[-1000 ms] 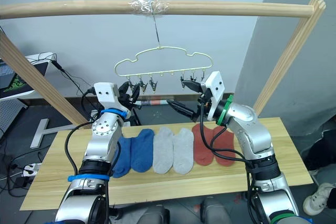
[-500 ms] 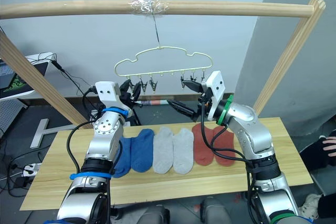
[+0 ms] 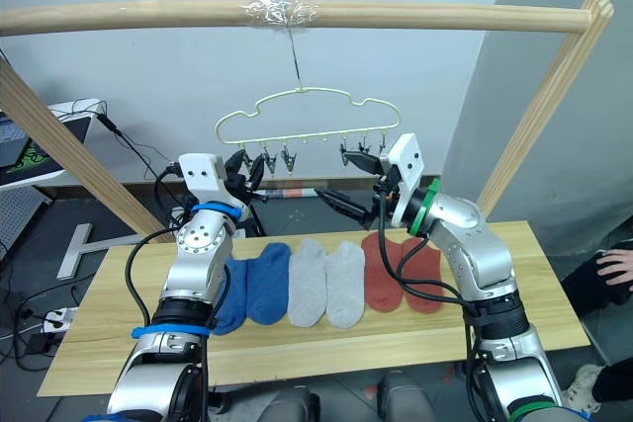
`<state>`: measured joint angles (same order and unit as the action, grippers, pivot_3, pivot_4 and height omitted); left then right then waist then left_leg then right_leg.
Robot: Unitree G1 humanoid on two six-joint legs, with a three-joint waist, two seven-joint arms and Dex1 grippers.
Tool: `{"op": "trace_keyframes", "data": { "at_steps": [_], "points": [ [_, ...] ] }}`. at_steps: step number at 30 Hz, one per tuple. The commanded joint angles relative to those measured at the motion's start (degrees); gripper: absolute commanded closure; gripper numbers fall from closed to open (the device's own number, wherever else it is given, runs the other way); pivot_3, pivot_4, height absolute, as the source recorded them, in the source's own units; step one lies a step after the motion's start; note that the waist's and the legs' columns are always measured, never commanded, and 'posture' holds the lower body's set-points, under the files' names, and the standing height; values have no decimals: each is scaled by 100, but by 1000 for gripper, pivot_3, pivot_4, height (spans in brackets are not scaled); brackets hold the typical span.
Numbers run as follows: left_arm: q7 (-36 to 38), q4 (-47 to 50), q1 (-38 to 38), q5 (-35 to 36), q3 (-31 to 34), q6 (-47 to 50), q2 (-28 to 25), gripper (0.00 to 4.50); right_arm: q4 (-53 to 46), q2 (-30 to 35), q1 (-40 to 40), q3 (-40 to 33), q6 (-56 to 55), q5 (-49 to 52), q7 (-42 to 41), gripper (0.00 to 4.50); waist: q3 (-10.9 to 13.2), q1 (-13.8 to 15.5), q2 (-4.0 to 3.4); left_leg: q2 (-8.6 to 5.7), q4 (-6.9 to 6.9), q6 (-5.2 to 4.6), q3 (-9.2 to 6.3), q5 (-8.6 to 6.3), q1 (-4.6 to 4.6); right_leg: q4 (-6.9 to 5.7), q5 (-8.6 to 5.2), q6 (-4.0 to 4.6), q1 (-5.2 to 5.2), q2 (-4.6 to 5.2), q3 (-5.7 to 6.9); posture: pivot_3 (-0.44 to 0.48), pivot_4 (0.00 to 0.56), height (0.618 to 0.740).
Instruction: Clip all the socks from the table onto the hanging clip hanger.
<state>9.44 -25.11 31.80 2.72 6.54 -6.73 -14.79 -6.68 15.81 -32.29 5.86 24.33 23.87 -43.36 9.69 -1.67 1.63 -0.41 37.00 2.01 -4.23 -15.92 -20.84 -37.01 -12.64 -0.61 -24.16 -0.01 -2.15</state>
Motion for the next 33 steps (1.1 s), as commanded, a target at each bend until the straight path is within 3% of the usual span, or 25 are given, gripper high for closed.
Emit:
{"op": "trace_keyframes", "data": {
  "at_steps": [1,6,21,25,33],
  "points": [
    [74,150,34,63,25,-165,-8,3426,-276,2,-118,-81,-24,99,18,0,0,0,0,0,0,0,0,0,0,0,0,0,0,0,0,4,168,740],
    [117,178,13,147,58,-132,16,4489,-302,-9,-97,-71,-14,106,26,0,0,0,0,0,0,0,0,0,0,0,0,0,0,0,0,6,167,740],
    [502,805,-265,644,171,543,-17,4489,-157,90,298,94,-150,-327,189,0,0,3,0,0,0,0,-3,0,0,0,0,0,2,0,1,8,166,740],
    [912,1340,-468,1139,227,1255,-89,4489,1174,650,998,235,-797,-1540,800,0,-1,23,4,-2,1,0,6,0,2,3,-1,-1,8,1,1,15,164,740],
    [1593,2186,-668,1921,324,2792,-557,4489,2670,974,1008,144,-1187,-2054,944,0,39,-64,1,4,2,0,53,1,16,-6,-16,-26,3,-12,-13,19,170,740]
  ]
}}
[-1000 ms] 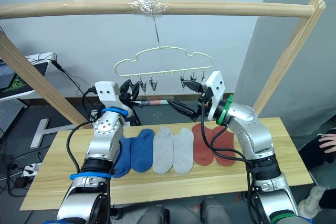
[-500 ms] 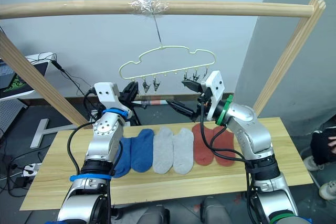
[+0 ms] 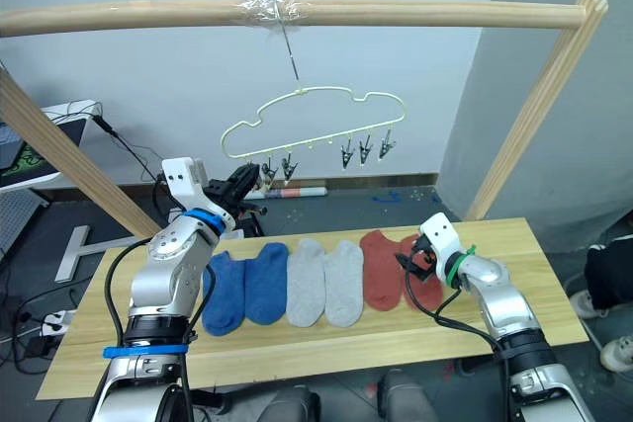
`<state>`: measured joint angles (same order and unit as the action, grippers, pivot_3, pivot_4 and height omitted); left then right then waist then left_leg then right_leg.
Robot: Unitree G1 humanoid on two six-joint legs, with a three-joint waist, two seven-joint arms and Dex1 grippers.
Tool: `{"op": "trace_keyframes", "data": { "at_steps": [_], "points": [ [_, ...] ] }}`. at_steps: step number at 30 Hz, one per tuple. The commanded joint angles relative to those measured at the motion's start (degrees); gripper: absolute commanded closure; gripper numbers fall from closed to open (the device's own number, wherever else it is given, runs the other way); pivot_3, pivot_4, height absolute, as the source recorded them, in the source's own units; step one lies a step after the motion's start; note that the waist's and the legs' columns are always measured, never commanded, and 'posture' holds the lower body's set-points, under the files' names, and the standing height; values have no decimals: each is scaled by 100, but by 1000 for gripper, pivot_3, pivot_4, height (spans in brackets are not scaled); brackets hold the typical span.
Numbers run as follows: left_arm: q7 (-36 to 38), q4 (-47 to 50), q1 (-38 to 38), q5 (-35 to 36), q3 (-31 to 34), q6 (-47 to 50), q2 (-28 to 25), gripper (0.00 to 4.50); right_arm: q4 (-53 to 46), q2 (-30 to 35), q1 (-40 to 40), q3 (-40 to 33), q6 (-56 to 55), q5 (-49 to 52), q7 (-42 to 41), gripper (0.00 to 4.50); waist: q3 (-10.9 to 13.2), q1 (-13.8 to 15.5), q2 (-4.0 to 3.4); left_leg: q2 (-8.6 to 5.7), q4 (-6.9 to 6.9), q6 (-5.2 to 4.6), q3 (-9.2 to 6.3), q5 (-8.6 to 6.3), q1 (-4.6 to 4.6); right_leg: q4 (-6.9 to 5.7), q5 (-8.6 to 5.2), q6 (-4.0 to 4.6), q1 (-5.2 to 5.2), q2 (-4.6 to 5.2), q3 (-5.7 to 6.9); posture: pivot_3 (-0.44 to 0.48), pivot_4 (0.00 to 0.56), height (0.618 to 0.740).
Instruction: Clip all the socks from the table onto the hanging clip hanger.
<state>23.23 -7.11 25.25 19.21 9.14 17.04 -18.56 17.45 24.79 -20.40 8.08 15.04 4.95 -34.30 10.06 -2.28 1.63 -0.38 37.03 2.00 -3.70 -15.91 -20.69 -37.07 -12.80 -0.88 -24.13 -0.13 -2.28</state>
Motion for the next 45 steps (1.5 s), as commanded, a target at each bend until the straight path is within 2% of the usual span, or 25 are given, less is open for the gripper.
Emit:
{"op": "trace_keyframes", "data": {
  "at_steps": [1,16,21,24,35,39,40,43,45],
  "points": [
    [258,453,-17,340,98,536,-219,4489,451,79,-215,-89,-311,-205,55,0,2,-2,1,2,0,0,2,1,0,-1,0,0,0,-5,0,19,170,740],
    [345,742,-13,592,136,1009,-330,4489,3079,-343,-1339,29,-1137,-633,21,0,5,56,4,4,1,0,5,1,-5,4,17,28,0,-24,-12,35,166,740],
    [353,720,2,577,161,1010,-350,4489,3466,-419,-1422,-8,-1171,-698,-33,0,6,62,5,3,0,1,1,0,-8,6,17,29,0,-20,-14,43,165,740],
    [334,714,15,578,167,1008,-337,4500,3640,-463,-1367,75,-1093,-764,-178,606,5,57,5,3,2,1,2,1,-7,4,18,29,0,-10,-13,45,163,740],
    [414,707,11,704,228,1162,-383,4500,3787,-310,-1187,100,-1458,-957,-365,4466,5,58,5,0,6,1,3,1,-2,1,18,29,6,-2,-10,41,162,740],
    [474,752,-6,918,325,1441,-429,4500,3570,-191,-1071,111,-1605,-961,-438,4466,5,58,5,0,5,1,1,1,-3,2,18,28,5,3,-11,41,162,740],
    [502,783,13,1168,446,1716,-438,4500,3366,-104,-1013,102,-1638,-947,-501,4466,5,57,5,0,5,1,2,1,-3,1,17,28,5,3,-10,41,162,740],
    [634,891,51,1986,820,2673,-566,4500,2171,234,-725,35,-1527,-772,-928,4466,8,53,4,0,5,1,-1,1,-7,2,17,27,2,3,-10,42,165,740],
    [601,876,97,2286,1012,3006,-621,4500,1390,344,-541,55,-1354,-670,-1158,4466,10,40,0,0,4,1,-2,1,-8,1,2,3,1,3,-7,38,165,740]
  ]
}}
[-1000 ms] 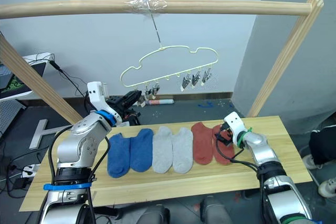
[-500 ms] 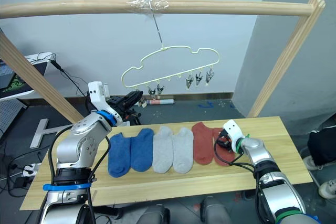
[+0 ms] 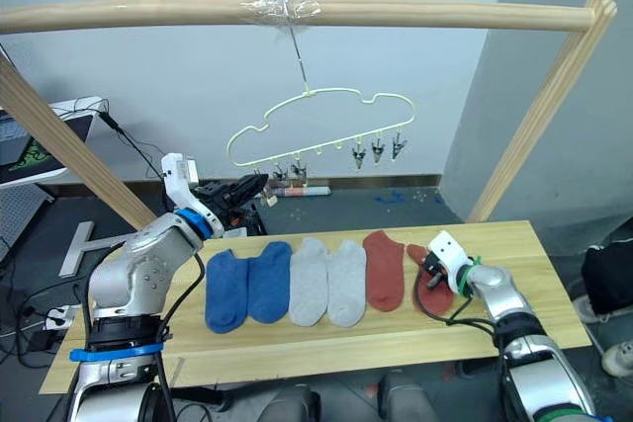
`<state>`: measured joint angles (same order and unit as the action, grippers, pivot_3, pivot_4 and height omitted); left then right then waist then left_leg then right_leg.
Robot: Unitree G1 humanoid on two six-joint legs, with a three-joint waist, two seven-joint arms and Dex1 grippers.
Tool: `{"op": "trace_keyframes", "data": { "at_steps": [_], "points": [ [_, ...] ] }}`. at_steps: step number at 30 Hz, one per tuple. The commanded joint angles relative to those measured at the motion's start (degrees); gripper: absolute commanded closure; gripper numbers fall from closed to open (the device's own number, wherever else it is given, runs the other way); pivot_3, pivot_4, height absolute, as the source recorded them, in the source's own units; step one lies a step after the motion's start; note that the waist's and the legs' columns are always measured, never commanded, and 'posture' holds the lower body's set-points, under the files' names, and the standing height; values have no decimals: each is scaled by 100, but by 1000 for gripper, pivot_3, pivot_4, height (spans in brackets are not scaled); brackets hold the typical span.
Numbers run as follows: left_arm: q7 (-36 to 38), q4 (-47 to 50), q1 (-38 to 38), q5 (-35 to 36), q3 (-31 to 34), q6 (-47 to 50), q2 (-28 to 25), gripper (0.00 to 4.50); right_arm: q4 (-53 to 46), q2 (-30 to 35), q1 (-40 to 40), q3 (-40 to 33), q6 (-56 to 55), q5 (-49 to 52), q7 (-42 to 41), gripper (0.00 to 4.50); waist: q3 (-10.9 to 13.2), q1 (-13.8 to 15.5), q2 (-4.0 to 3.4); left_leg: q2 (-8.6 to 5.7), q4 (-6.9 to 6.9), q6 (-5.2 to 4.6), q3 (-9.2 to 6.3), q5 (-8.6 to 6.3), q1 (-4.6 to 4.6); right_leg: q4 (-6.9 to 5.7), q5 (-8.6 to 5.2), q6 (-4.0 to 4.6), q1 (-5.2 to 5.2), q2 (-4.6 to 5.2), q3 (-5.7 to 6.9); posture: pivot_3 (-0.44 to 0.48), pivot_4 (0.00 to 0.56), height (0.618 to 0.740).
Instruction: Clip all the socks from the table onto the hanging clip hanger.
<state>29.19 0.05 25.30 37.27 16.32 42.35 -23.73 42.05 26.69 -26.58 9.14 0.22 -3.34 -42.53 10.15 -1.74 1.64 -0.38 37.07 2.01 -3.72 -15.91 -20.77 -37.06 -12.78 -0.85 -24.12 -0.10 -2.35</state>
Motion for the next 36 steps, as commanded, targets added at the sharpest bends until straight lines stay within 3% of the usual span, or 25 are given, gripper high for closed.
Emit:
{"op": "trace_keyframes", "data": {
  "at_steps": [1,6,12,16,23,36],
  "points": [
    [-50,110,150,663,433,663,-114,4500,-1542,201,170,13,225,160,-432,4466,2,-29,-1,1,0,0,1,0,2,-1,-1,-1,0,0,1,38,165,740],
    [-267,-12,341,1238,837,1245,-116,4500,-2981,22,298,141,909,280,-552,4466,5,-30,2,7,2,6,-15,3,6,-10,-2,-3,0,-5,5,35,164,740],
    [-513,46,415,1477,995,1375,-51,4500,-3600,-633,-49,547,1344,224,-314,4466,7,8,5,2,1,22,-49,12,-2,-3,0,0,0,2,13,35,162,740],
    [-605,115,383,1509,1003,1314,6,4500,-3492,-1292,-384,874,1422,155,-86,4466,7,6,5,0,-2,42,-59,23,-2,-5,4,7,-3,5,16,41,158,740],
    [-755,351,232,1492,928,1191,131,4500,-3071,-1855,-794,1173,1244,14,117,4466,7,45,5,-8,-3,48,-68,26,-8,2,15,27,-3,15,26,59,156,740],
    [-916,501,146,1564,898,1168,206,4500,-2550,-2333,-1225,1262,1032,-4,231,4466,7,33,5,-6,-5,40,-72,21,-8,-1,16,27,-3,15,32,74,161,740]
  ]
}}
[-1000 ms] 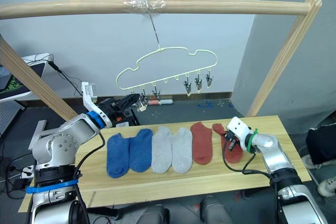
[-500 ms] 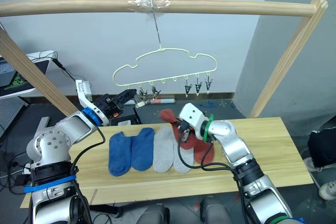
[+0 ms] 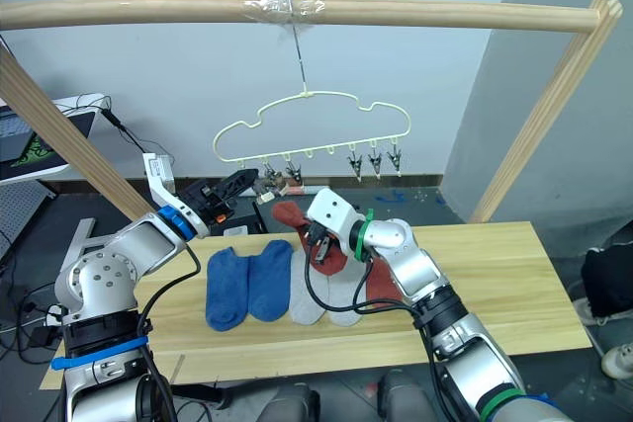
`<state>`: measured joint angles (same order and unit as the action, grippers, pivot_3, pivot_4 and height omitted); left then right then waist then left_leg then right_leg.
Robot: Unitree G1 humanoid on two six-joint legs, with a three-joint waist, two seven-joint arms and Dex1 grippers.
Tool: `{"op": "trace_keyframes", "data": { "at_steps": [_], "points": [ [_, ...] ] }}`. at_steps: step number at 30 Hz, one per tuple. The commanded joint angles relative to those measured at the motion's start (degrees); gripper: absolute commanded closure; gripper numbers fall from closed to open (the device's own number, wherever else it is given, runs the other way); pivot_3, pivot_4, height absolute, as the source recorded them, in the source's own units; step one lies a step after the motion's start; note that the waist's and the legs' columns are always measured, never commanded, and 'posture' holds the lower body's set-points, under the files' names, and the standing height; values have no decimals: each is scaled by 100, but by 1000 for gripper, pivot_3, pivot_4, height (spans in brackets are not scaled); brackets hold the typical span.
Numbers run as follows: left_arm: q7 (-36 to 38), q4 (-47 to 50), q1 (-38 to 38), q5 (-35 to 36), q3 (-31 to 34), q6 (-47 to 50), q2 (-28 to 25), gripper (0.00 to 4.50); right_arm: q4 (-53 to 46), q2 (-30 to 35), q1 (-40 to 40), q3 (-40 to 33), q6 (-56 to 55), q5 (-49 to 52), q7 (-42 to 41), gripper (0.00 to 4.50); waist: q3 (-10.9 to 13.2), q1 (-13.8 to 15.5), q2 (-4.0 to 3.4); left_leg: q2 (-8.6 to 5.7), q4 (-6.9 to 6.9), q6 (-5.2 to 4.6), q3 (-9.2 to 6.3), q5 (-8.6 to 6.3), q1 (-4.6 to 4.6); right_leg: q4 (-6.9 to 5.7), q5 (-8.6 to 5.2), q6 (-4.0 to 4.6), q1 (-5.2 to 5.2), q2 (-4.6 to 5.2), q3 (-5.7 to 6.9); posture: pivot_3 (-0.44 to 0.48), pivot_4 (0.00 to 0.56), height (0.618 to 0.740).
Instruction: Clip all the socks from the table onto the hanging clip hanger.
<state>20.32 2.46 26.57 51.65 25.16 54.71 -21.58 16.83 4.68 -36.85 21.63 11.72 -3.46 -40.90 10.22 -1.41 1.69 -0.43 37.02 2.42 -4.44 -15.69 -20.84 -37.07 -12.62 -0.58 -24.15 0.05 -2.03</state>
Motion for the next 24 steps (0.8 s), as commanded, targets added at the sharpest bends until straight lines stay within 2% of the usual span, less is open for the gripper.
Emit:
{"op": "trace_keyframes", "data": {
  "at_steps": [1,20,24],
  "points": [
    [-20,253,21,120,3,-70,-15,4500,3,-185,-231,8,-123,8,88,4466,0,-1,0,0,0,0,0,0,0,0,0,0,0,0,0,74,161,740],
    [151,442,-124,37,-134,-251,-68,4500,-52,-400,-360,-92,-128,96,289,4466,4,-6,-2,0,-2,-2,-2,-1,0,1,0,0,0,0,2,76,176,740],
    [165,478,-156,140,-109,-237,-72,3424,-85,-420,-317,-49,-120,87,279,4500,4,-8,-3,0,-3,-3,-3,-1,0,2,-1,0,0,0,2,76,176,740]
  ]
}}
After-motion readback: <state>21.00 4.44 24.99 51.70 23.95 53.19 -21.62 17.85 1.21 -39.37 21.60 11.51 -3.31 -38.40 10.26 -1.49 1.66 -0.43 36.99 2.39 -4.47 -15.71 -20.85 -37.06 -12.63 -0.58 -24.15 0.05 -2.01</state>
